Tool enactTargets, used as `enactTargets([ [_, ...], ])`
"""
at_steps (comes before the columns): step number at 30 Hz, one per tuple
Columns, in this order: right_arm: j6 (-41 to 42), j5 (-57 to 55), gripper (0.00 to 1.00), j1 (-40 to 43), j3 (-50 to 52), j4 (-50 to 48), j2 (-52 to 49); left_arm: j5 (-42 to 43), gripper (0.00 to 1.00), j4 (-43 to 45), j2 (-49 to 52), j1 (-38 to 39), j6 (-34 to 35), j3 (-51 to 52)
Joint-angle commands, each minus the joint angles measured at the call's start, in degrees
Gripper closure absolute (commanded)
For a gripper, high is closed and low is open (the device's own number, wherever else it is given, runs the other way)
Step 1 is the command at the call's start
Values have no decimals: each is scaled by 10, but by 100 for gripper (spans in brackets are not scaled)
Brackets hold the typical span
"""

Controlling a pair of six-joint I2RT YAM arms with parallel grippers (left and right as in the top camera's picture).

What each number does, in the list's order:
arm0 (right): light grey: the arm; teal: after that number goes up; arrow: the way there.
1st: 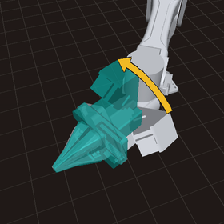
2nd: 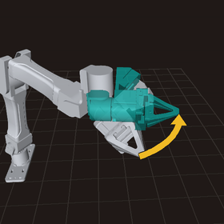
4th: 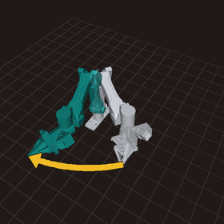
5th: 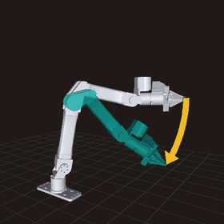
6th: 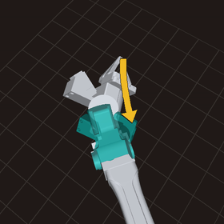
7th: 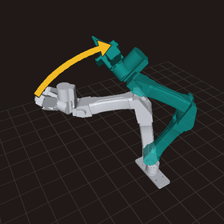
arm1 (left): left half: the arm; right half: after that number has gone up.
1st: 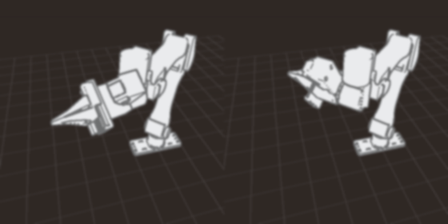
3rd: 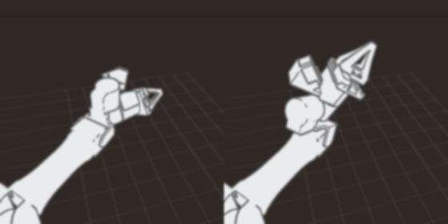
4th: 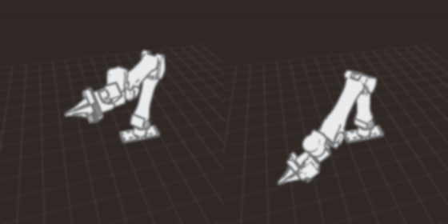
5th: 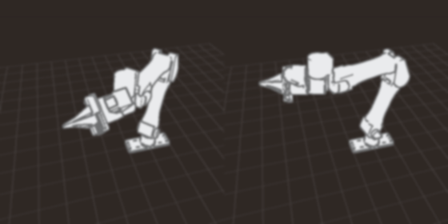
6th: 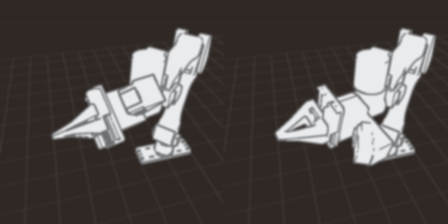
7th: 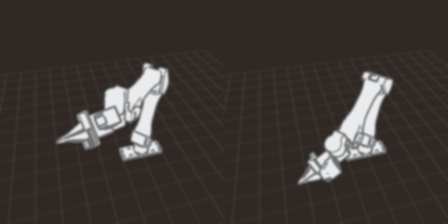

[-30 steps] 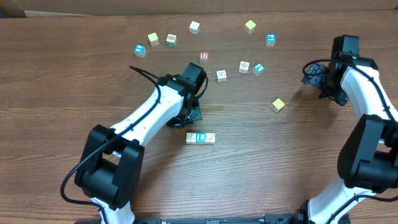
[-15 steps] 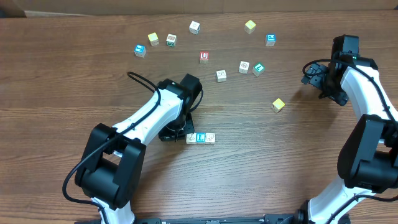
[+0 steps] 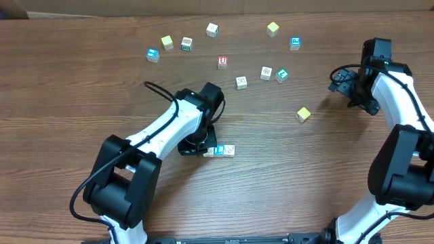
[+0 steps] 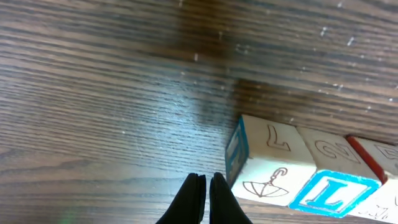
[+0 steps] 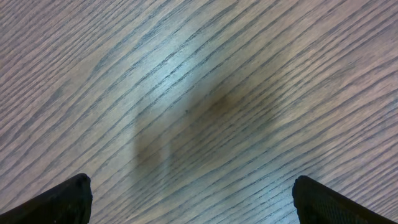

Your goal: Form a horizontal line

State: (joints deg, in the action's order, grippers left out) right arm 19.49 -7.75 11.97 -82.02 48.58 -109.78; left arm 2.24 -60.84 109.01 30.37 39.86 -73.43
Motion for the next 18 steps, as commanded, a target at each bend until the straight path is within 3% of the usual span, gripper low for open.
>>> enactTargets([
  [1,-1,-2,0,0,-12,-3,12,8,96,0,5,4,-13,3],
  [18,-1,-2,0,0,-12,-3,12,8,95,-2,5,4,-13,17],
])
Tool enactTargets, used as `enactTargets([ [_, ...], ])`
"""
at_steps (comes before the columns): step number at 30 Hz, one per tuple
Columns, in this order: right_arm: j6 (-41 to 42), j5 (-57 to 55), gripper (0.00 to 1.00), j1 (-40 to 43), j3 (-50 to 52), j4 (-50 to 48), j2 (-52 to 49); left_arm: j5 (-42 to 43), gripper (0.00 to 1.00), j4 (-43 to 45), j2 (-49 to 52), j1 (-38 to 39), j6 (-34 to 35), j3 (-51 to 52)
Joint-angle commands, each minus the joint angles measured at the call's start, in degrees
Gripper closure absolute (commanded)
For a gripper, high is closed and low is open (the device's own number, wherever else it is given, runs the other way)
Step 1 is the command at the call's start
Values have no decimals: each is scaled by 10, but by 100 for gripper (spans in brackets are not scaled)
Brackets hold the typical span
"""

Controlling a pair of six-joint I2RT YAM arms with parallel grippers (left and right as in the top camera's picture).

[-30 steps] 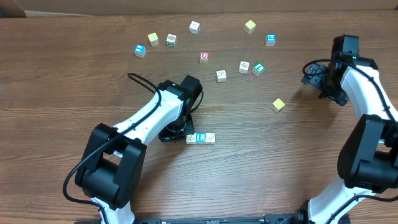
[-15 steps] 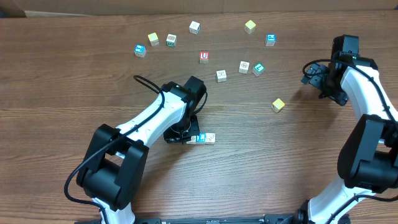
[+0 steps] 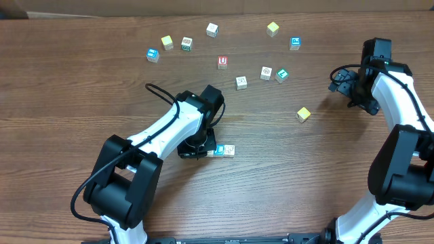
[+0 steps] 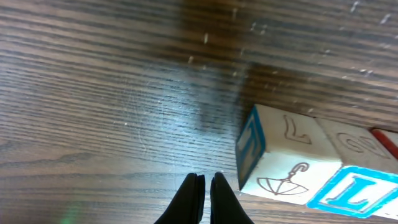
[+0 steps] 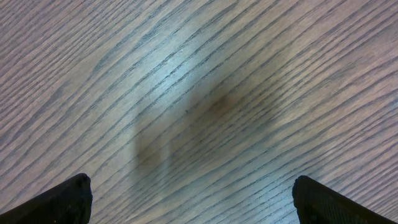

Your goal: Form a horizontal line

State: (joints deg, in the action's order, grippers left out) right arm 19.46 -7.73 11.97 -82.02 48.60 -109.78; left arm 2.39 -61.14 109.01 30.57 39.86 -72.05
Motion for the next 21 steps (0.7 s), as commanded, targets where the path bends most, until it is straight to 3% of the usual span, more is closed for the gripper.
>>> enactTargets([
  [1,0,-2,0,0,-12,-3,12,6,95,2,5,2,-13,3],
  [21,0,-2,0,0,-12,-3,12,21,96,18,5,2,-17,3],
])
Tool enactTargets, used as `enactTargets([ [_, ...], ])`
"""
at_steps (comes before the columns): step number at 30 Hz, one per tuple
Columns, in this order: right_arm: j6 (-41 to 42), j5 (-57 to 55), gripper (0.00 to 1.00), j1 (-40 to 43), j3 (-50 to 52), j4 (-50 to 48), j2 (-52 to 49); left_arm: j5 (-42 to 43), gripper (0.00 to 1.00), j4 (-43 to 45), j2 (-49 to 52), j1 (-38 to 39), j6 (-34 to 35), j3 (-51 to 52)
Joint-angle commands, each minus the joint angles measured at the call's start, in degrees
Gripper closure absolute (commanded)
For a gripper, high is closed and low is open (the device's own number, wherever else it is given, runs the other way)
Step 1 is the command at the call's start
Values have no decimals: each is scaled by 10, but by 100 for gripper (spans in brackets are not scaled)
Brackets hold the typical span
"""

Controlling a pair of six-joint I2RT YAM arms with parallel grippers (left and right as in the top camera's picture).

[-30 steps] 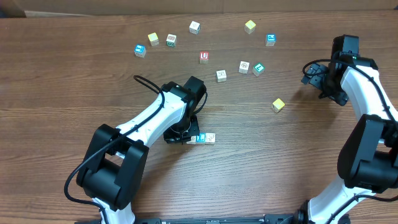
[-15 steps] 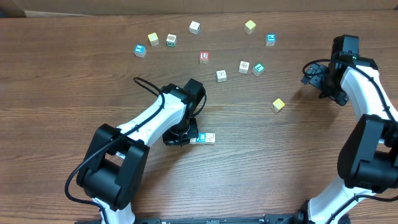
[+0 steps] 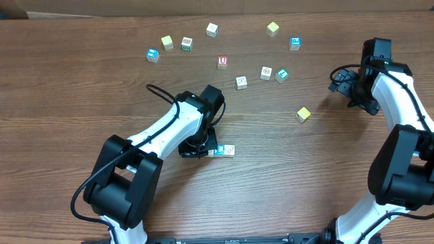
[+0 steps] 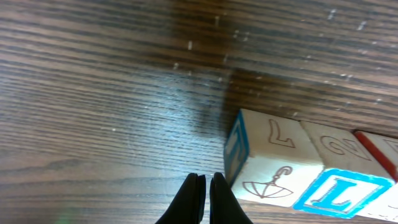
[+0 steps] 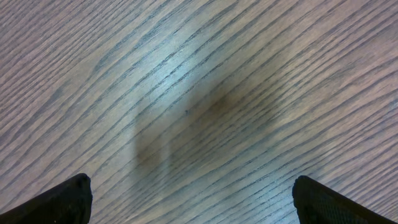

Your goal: Form a horizontal line

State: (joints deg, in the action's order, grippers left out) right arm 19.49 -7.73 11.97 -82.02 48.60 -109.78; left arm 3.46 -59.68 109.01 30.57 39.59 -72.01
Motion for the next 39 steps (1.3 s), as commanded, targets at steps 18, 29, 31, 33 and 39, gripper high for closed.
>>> enactTargets([
  [18,0,-2,0,0,-12,-3,12,24,96,4,5,2,-24,2],
  [29,-1,-2,0,0,-12,-3,12,25,95,3,5,2,-24,2],
  [31,-1,-2,0,0,-12,-3,12,23,94,0,5,2,-26,2],
  [33,-1,-2,0,0,-12,-3,12,23,92,-2,5,2,-44,2],
  [39,-1,-2,0,0,-12,-3,12,19,89,-10,5,-15,-63,2],
])
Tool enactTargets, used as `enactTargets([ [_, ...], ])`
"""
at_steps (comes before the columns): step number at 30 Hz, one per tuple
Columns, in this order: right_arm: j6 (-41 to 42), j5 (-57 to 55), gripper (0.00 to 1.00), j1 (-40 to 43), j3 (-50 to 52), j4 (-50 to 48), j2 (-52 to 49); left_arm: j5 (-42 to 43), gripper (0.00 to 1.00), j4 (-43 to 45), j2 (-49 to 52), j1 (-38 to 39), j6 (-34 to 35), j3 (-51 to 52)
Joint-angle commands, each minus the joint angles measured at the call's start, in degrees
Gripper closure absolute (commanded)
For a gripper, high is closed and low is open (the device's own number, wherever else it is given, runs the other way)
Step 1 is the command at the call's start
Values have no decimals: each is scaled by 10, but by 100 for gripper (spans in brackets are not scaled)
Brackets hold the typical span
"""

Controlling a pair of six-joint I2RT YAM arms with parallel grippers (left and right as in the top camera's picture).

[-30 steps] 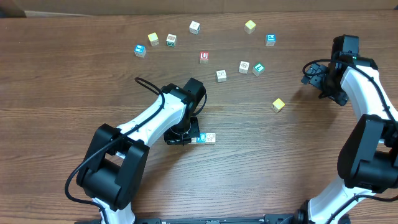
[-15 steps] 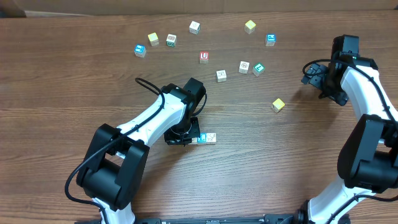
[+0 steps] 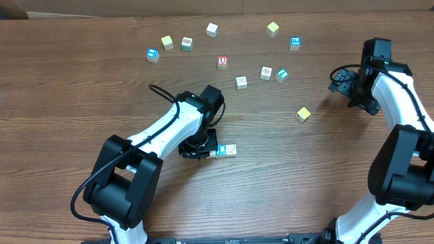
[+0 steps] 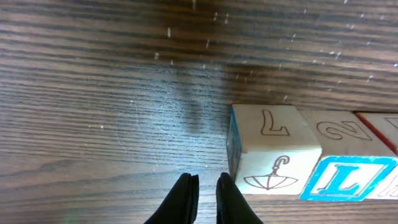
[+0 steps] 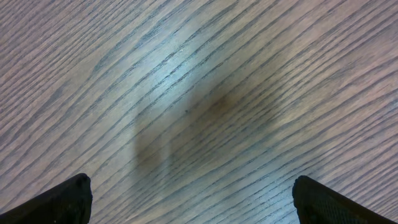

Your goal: Form a horizontal line

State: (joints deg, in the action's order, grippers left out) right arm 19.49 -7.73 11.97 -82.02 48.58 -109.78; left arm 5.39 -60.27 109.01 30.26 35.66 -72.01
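Observation:
A short row of wooden letter blocks lies mid-table. Its left end is a block with an L and an umbrella, flush against a blue-L block; a red-edged block follows. My left gripper sits low just left of that end block. Its fingers are almost shut, with a narrow gap and nothing between them. My right gripper hangs wide open over bare wood at the far right.
Several loose blocks are scattered along the back, among them a red U block, a white block and a teal block. A yellow block lies alone right of centre. The left arm's cable loops over the table.
The end block, which stood slightly skewed, now sits square in line with its neighbours. My left fingers have parted a little. The right arm has not moved.
My left gripper stayed shut and low beside the left end of the row throughout. The end block looked turned out of line at the earlier moments. It now lies flush and straight. The right gripper stayed open over bare wood.

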Motion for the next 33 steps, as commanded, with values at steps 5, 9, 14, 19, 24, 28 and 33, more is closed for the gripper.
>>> enactTargets([
  [5,-1,-2,0,0,-12,-3,12,-25,87,-14,5,-42,-25,2],
  [9,-1,-2,0,0,-12,-3,12,-60,85,-14,5,-68,-25,2],
  [14,-1,-2,0,0,-12,-3,12,-120,85,8,5,-102,-24,2],
  [19,-1,-2,0,0,-12,-3,12,-134,82,45,5,-138,-25,2],
  [24,-1,-2,0,0,-12,-3,12,-133,82,65,5,-163,-24,2],
  [28,-1,-2,0,0,-12,-3,12,-133,85,70,5,-165,-23,2],
  [33,-1,-2,0,0,-12,-3,12,-134,96,70,5,-164,-23,3],
])
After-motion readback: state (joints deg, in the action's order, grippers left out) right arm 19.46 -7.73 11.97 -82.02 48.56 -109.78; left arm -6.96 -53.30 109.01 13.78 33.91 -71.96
